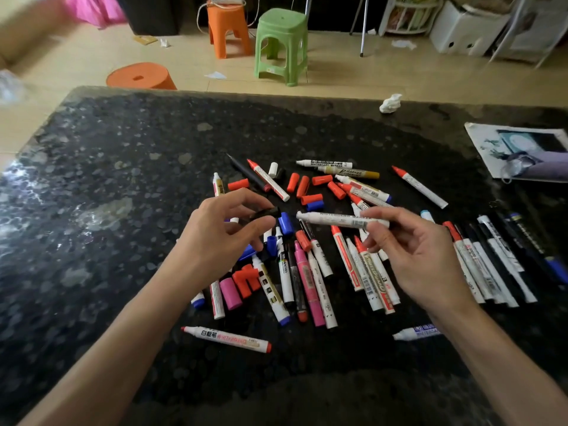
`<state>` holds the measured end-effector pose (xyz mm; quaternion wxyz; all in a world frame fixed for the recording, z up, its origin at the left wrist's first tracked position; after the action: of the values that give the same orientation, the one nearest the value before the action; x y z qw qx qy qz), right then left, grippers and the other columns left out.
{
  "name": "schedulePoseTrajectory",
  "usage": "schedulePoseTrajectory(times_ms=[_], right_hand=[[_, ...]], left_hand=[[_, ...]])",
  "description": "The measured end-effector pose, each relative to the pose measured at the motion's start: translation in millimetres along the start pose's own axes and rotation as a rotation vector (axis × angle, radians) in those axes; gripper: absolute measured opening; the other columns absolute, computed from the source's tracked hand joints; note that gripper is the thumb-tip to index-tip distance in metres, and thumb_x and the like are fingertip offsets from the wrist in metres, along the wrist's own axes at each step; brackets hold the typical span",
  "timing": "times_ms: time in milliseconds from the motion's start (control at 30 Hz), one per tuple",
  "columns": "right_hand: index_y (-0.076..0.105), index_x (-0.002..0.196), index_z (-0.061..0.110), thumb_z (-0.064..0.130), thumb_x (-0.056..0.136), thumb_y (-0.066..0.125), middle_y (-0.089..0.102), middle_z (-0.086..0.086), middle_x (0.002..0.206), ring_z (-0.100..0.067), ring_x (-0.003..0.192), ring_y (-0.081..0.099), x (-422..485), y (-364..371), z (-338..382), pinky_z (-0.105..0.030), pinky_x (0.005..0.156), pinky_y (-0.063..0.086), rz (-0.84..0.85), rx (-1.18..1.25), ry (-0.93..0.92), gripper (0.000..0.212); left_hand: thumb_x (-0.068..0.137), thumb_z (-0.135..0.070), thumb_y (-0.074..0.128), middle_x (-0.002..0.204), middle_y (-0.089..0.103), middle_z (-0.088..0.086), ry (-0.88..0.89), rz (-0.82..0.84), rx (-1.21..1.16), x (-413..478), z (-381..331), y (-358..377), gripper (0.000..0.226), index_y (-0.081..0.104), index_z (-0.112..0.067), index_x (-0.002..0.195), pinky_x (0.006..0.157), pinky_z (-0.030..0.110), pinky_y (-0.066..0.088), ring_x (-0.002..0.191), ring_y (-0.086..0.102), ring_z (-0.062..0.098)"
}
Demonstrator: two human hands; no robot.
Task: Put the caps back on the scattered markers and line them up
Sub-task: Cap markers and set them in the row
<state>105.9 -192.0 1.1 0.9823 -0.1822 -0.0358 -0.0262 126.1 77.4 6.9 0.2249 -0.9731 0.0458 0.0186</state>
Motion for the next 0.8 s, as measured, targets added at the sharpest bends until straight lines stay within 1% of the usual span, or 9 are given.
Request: schedulePoseTrajectory(times_ms=[33, 100, 167, 233, 300, 433, 500, 600, 800], right_hand=[[0.075, 0.114, 0.024, 0.014, 0.1, 0.065, 0.074, 0.005, 0.083, -0.011, 0.081, 0.073, 1, -2, 0, -0.017, 0.076, 0.056, -0.02, 0.006, -0.006, 0.019], [0.075, 0.116, 0.024, 0.014, 0.101, 0.064, 0.074, 0.007, 0.086, -0.012, 0.083, 0.073, 2, -4, 1, -0.016, 0.077, 0.056, -0.034, 0.021, -0.028, 0.02], [0.074, 0.116, 0.025, 0.015, 0.101, 0.064, 0.073, 0.007, 0.086, -0.013, 0.085, 0.073, 2, -4, 4, -0.017, 0.078, 0.056, -0.035, 0.028, -0.05, 0.021], [0.074, 0.116, 0.025, 0.014, 0.101, 0.064, 0.073, 0.007, 0.086, -0.013, 0.085, 0.072, 1, -4, 6, -0.017, 0.079, 0.056, -0.033, 0.029, -0.066, 0.021], [0.074, 0.115, 0.025, 0.013, 0.101, 0.065, 0.073, 0.01, 0.086, -0.013, 0.084, 0.072, 2, -3, 6, -0.016, 0.079, 0.056, -0.028, 0.02, -0.08, 0.021], [0.074, 0.114, 0.022, 0.011, 0.099, 0.066, 0.073, 0.019, 0.088, -0.008, 0.086, 0.073, 2, 1, 7, -0.014, 0.079, 0.054, 0.001, 0.006, -0.105, 0.02], [0.074, 0.114, 0.021, 0.012, 0.099, 0.066, 0.072, 0.022, 0.087, -0.007, 0.088, 0.072, 2, 2, 8, -0.013, 0.079, 0.054, 0.012, -0.009, -0.115, 0.019], [0.075, 0.115, 0.021, 0.013, 0.099, 0.066, 0.072, 0.02, 0.087, -0.01, 0.087, 0.072, 1, 1, 9, -0.013, 0.078, 0.054, 0.008, -0.027, -0.122, 0.019], [0.074, 0.115, 0.02, 0.013, 0.1, 0.065, 0.071, 0.018, 0.086, -0.012, 0.083, 0.071, 0, 2, 11, -0.013, 0.075, 0.054, 0.002, -0.017, -0.131, 0.019]], left_hand=[[0.092, -0.022, 0.074, 0.075, 0.074, -0.008, 0.001, 0.0, -0.004, 0, 0, 1, 0.012, 0.073, -0.022, 0.104, 0.065, 0.007, 0.048, 0.069, 0.076, 0.011], [0.092, -0.02, 0.074, 0.08, 0.074, -0.004, 0.002, 0.006, -0.013, 0, -1, 2, 0.013, 0.073, -0.022, 0.104, 0.065, 0.008, 0.05, 0.066, 0.075, 0.013], [0.092, -0.019, 0.074, 0.085, 0.076, -0.001, 0.014, 0.023, -0.014, 1, -2, 5, 0.013, 0.072, -0.022, 0.105, 0.067, 0.011, 0.052, 0.067, 0.076, 0.015], [0.093, -0.019, 0.074, 0.087, 0.075, -0.002, 0.025, 0.041, -0.008, 2, -2, 8, 0.013, 0.072, -0.024, 0.105, 0.069, 0.016, 0.055, 0.068, 0.076, 0.015], [0.092, -0.019, 0.075, 0.09, 0.075, -0.003, 0.034, 0.048, -0.006, 2, -3, 10, 0.015, 0.072, -0.025, 0.105, 0.072, 0.019, 0.058, 0.068, 0.076, 0.016], [0.09, -0.02, 0.077, 0.091, 0.076, -0.004, 0.041, 0.05, -0.007, 2, -4, 11, 0.016, 0.074, -0.027, 0.104, 0.071, 0.021, 0.059, 0.069, 0.076, 0.016], [0.089, -0.021, 0.077, 0.093, 0.076, -0.005, 0.044, 0.049, -0.001, 3, -3, 11, 0.017, 0.075, -0.028, 0.104, 0.072, 0.024, 0.061, 0.07, 0.075, 0.017], [0.088, -0.022, 0.077, 0.091, 0.076, -0.005, 0.055, 0.052, 0.011, 2, -4, 10, 0.017, 0.075, -0.027, 0.105, 0.073, 0.027, 0.062, 0.071, 0.075, 0.017], [0.087, -0.02, 0.079, 0.091, 0.077, -0.009, 0.085, 0.044, 0.009, 1, -9, 10, 0.019, 0.076, -0.026, 0.104, 0.078, 0.026, 0.062, 0.075, 0.076, 0.015]])
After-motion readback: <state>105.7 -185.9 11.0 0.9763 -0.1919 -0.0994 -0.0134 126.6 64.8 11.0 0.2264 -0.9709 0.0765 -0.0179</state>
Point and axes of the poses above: each hand's wrist, its own x-axis towards the middle knuckle, its own y-axis out of the palm, z = x × y, the point moved 8 cm from there along x, towards the middle knuckle
